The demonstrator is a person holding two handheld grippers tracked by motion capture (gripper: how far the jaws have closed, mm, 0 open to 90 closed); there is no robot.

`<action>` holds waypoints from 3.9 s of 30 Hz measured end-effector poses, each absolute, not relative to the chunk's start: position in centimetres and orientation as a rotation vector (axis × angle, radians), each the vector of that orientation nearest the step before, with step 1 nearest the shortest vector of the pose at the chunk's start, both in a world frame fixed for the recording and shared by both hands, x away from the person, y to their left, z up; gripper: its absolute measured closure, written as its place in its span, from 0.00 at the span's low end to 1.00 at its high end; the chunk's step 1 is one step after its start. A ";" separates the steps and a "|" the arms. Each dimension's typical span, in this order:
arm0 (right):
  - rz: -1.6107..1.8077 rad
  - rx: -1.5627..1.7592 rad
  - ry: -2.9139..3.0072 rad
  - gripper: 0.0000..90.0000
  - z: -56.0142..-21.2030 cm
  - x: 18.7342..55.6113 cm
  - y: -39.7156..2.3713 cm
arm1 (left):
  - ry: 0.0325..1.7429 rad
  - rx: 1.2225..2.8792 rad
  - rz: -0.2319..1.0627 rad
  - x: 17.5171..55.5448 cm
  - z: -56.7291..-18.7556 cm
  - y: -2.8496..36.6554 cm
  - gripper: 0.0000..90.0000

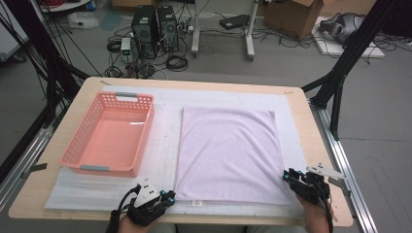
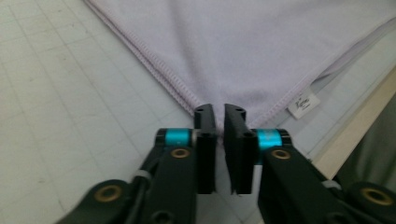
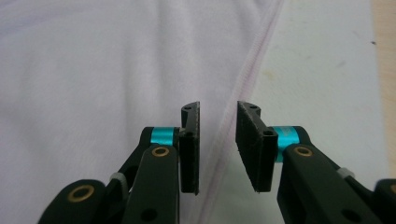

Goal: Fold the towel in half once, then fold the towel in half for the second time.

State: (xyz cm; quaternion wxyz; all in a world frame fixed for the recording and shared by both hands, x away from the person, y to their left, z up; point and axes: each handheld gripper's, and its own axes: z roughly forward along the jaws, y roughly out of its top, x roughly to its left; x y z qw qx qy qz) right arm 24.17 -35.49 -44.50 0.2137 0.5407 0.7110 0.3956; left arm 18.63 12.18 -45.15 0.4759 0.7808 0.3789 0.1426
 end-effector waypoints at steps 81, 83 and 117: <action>1.127 1.560 2.012 0.34 -42.3 38.7 -38.7 | 1.082 1.774 0.330 41.8 -42.7 8.8 0.26; 1.133 1.569 2.003 0.36 -42.3 39.6 -38.6 | 1.116 1.788 0.335 42.7 -43.1 8.8 0.27; 1.155 1.636 1.896 0.97 -42.8 43.5 -37.5 | 1.232 1.727 0.340 45.4 -43.1 9.7 0.95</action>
